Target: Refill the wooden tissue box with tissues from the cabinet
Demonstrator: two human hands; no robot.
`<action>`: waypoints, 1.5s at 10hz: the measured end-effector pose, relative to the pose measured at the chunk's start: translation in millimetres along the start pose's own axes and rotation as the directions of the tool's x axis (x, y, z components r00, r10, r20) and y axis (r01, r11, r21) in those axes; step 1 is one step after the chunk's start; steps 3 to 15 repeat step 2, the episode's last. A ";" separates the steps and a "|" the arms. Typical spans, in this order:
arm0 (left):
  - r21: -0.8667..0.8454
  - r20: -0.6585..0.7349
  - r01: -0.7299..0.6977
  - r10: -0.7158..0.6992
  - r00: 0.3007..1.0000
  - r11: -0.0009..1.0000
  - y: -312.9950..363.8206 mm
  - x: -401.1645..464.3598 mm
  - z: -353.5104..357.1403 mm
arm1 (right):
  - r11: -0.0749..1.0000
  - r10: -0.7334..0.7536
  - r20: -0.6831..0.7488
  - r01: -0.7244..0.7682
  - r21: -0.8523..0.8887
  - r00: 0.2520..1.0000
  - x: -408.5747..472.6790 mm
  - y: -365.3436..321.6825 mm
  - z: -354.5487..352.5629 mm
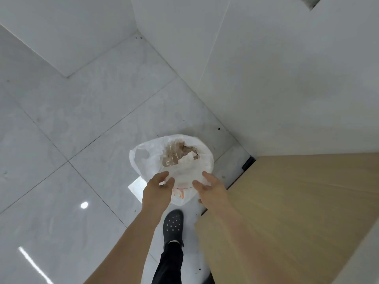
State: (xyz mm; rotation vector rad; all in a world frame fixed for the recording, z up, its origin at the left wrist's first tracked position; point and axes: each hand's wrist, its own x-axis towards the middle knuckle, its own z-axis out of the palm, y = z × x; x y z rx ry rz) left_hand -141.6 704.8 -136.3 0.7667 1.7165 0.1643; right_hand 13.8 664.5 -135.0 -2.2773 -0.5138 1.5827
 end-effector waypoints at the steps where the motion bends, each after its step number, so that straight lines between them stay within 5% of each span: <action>1: 0.110 0.059 -0.027 0.020 0.998 0.994 -1.1 12.1 2.4 | 0.995 -0.043 0.013 0.044 -0.090 0.999 13.8 2.2 0.8; 15: 0.152 0.016 -0.039 0.037 0.999 0.988 -1.0 13.6 -0.1 | 0.988 -0.070 0.000 0.069 -0.139 0.998 11.2 3.1 -3.9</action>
